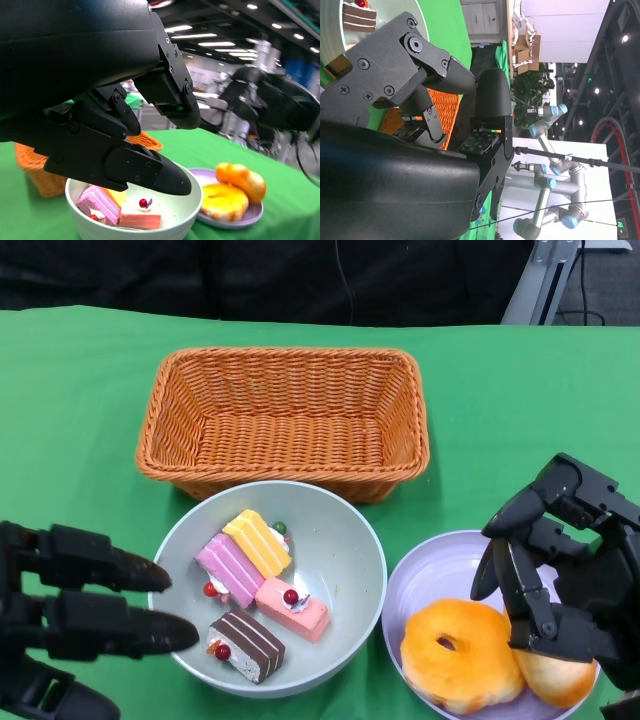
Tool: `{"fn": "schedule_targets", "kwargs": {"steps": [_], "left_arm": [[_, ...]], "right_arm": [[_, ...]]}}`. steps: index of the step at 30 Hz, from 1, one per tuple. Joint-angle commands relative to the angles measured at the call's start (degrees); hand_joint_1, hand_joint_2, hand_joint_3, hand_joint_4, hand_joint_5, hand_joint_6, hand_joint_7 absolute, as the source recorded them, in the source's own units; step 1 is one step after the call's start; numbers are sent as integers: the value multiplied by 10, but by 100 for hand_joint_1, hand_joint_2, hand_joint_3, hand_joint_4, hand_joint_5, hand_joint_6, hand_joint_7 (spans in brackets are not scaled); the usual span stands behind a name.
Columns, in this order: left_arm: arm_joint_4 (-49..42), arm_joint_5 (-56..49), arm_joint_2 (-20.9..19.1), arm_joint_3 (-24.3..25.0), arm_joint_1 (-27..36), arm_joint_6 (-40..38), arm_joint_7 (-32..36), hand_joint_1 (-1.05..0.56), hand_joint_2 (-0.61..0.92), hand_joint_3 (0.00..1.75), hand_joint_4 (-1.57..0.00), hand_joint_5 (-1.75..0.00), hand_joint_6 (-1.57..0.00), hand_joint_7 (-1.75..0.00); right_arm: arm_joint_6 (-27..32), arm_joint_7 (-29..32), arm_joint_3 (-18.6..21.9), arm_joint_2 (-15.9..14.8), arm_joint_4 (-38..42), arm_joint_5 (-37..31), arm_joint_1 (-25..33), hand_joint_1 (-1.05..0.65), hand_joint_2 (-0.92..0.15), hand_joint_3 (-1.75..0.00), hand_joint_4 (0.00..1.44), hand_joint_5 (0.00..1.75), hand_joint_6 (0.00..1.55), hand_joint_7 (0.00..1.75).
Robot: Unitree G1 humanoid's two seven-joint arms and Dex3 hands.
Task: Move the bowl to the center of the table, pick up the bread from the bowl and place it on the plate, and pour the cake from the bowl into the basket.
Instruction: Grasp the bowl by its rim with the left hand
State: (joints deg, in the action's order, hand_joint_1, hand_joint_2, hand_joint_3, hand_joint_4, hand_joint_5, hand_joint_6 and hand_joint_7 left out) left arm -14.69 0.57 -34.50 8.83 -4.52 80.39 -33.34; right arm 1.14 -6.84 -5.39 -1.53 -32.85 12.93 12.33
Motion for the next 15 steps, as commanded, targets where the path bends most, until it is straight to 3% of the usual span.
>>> {"fn": "schedule_targets", "kwargs": {"steps": [1,10,15], "left_arm": [[-15,-33,-6,-8,-13,9,17,-63,86,0,-96,-12,-94,-4],[-45,-150,35,-13,-38,4,61,-49,87,0,-107,-7,-99,-2],[-62,-215,30,-28,-51,-20,79,-48,89,1,-108,-5,-98,-1]], "right_arm": [[-3,4,-2,5,-1,-3,2,-12,-48,-116,77,162,70,137],[-7,4,-17,13,-3,-15,8,-11,-45,-122,78,160,73,133],[-9,5,-23,11,-6,-31,10,-9,-44,-124,79,162,72,138]]}}
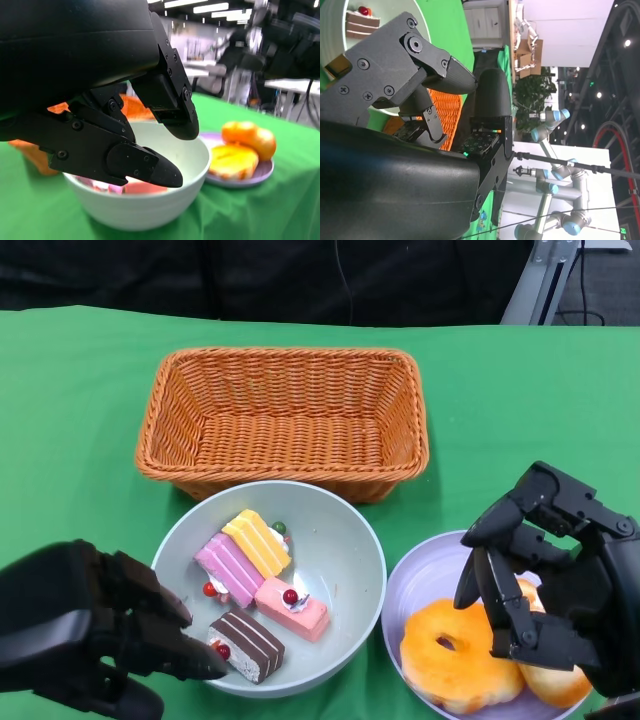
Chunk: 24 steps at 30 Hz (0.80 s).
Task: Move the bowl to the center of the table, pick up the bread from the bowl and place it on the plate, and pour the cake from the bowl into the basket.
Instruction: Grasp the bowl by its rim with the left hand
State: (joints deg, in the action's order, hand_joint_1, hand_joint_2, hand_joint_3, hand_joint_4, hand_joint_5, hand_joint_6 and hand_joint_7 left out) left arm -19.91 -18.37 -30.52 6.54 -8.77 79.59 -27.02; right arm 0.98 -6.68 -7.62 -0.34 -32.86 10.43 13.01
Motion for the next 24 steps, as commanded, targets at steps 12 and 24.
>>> {"fn": "schedule_targets", "kwargs": {"steps": [12,24], "left_arm": [[-11,-158,-27,-58,-27,-78,73,-50,90,1,-107,-2,-96,0],[0,-261,-34,-137,-52,-172,142,-51,92,7,-97,0,-86,0]], "right_arm": [[-19,9,-13,5,-8,-24,13,-7,-43,-128,82,158,73,138],[-29,9,-23,4,-4,-26,19,-7,-43,-127,83,158,73,140]]}}
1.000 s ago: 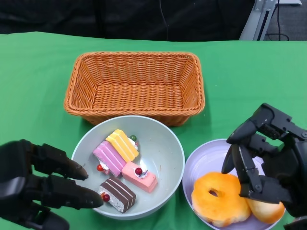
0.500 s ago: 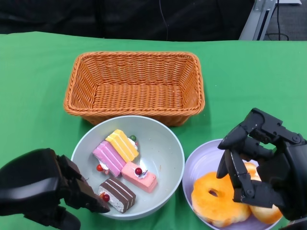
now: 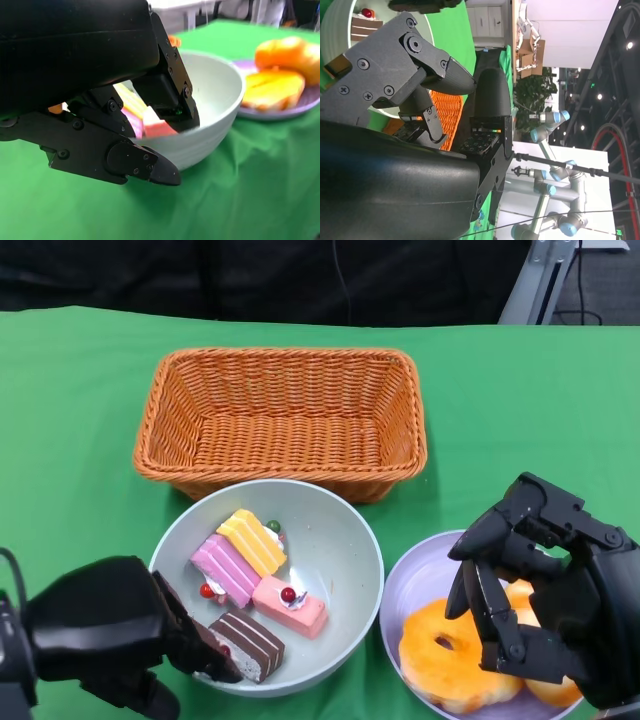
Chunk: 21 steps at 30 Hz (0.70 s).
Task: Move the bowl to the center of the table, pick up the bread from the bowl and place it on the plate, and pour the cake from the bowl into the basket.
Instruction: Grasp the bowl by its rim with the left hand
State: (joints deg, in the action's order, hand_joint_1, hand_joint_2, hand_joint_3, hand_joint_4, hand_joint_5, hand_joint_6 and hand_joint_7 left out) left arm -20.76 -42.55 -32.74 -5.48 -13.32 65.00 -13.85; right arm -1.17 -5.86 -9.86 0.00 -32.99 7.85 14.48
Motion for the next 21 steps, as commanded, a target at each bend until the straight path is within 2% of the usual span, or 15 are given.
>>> {"fn": "schedule_targets", "kwargs": {"steps": [1,7,12,21], "left_arm": [[12,-24,-13,-23,-7,-35,14,-51,92,8,-96,0,-85,0],[25,-29,-26,-50,-8,-64,34,-52,92,9,-94,0,-83,0],[5,-45,-22,-84,-18,-113,41,-52,92,11,-91,0,-80,0],[0,-43,-35,-111,-21,-135,68,-51,92,11,-90,0,-79,0]], "right_arm": [[-8,0,0,0,-3,0,5,-7,-43,-127,84,158,73,140],[-8,1,-1,-1,-3,-3,5,-7,-43,-128,84,158,74,140],[-10,3,-2,-1,-4,-11,8,-7,-43,-129,83,158,73,139],[-9,2,0,0,-4,-14,10,-6,-43,-130,83,157,73,137]]}}
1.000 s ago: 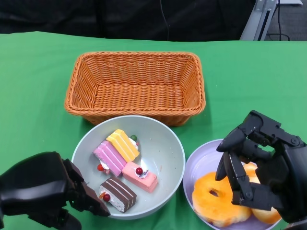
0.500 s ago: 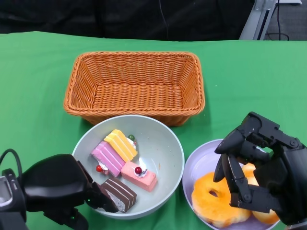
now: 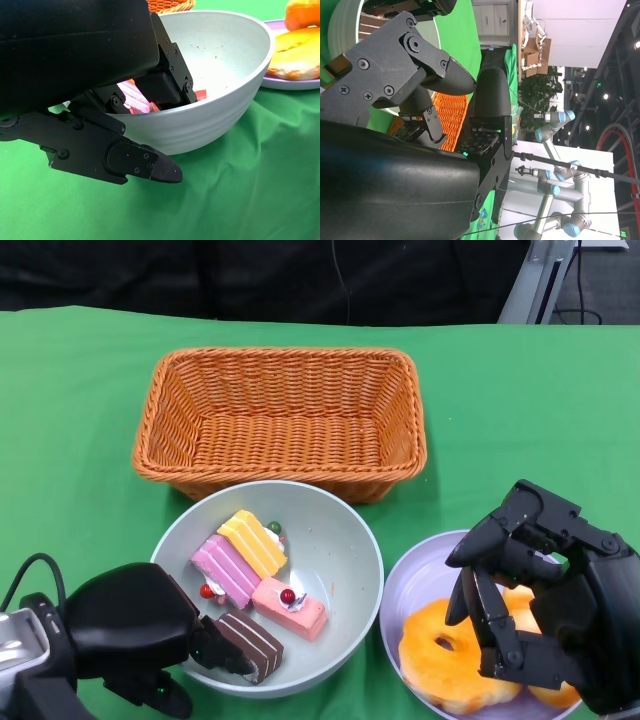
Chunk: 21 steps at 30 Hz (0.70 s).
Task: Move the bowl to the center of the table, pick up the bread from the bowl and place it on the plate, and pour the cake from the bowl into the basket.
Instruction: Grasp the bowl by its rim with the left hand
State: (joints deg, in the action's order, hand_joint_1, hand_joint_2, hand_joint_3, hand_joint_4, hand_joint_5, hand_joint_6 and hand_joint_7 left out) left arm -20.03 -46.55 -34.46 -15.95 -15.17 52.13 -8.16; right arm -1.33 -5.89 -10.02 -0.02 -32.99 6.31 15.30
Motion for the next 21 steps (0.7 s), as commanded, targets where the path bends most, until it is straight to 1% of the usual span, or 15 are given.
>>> {"fn": "schedule_targets", "kwargs": {"steps": [1,5,11,15,21], "left_arm": [[-7,-2,-18,-8,-3,-7,13,-51,92,11,-90,0,-79,0],[-1,0,-22,-14,-4,-22,10,-51,92,11,-90,0,-79,0],[26,-4,-25,-32,-7,-68,-22,-52,92,14,-89,0,-77,0],[43,-7,-21,-45,-10,-106,-48,-53,92,14,-90,0,-77,0],[56,-8,-20,-62,-15,-144,-67,-51,92,15,-90,0,-76,0]], "right_arm": [[-7,2,2,0,-4,1,1,-6,-43,-130,84,157,73,137],[-9,-1,3,-1,0,3,0,-6,-43,-131,84,157,73,137],[-15,2,0,2,5,-5,-1,-8,-43,-128,84,158,74,137],[-15,4,-3,3,3,-7,0,-10,-44,-126,84,158,74,137],[-14,8,-6,4,0,-11,2,-8,-44,-128,84,158,74,138]]}}
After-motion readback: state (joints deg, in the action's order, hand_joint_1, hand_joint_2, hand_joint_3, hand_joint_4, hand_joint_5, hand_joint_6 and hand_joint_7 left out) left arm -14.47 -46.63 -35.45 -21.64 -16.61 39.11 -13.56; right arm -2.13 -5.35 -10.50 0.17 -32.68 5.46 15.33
